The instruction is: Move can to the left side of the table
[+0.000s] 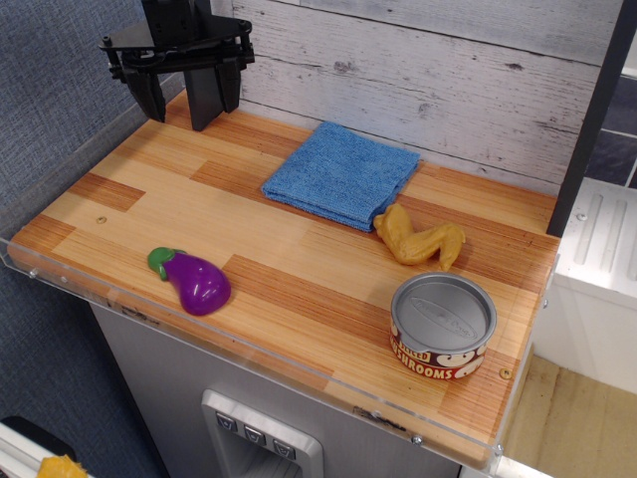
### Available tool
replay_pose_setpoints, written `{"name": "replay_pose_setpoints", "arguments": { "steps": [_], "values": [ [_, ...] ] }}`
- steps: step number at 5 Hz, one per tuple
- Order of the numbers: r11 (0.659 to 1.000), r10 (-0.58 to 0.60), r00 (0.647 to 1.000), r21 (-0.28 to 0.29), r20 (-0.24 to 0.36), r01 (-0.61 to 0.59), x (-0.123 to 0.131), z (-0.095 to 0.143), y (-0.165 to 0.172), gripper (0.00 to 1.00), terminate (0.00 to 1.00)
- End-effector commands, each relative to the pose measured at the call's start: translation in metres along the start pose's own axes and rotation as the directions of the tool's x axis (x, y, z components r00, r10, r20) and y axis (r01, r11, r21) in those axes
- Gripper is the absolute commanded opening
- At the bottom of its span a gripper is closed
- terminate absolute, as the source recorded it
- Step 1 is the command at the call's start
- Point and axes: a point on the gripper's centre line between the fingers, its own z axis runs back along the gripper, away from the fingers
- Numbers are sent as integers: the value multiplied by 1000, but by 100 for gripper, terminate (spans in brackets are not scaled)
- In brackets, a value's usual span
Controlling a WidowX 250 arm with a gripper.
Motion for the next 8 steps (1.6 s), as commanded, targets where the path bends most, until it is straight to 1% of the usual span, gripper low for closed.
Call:
{"name": "replay_pose_setpoints", "arguments": {
  "steps": [1, 2, 3, 4, 5, 6, 7, 8],
  "values": [
    [1000, 0, 1000, 0, 0, 0, 0, 0, 0, 100, 0],
    [999, 4, 1000, -50, 27, -2, -20, 5, -23, 100, 0],
    [984, 131, 991, -122, 2, -130, -45, 17, -44, 100, 0],
    [967, 169, 985, -187, -40, -173, -77, 26, -70, 100, 0],
    [951, 244, 963, -169, -113, -261, -110, 31, -96, 100, 0],
    [942, 258, 960, -193, -111, -276, -136, 34, -117, 100, 0],
    [954, 241, 949, -130, -203, -270, -163, 38, -140, 100, 0],
    [959, 240, 924, -77, -296, -274, -182, 38, -161, 100, 0]
  ]
}}
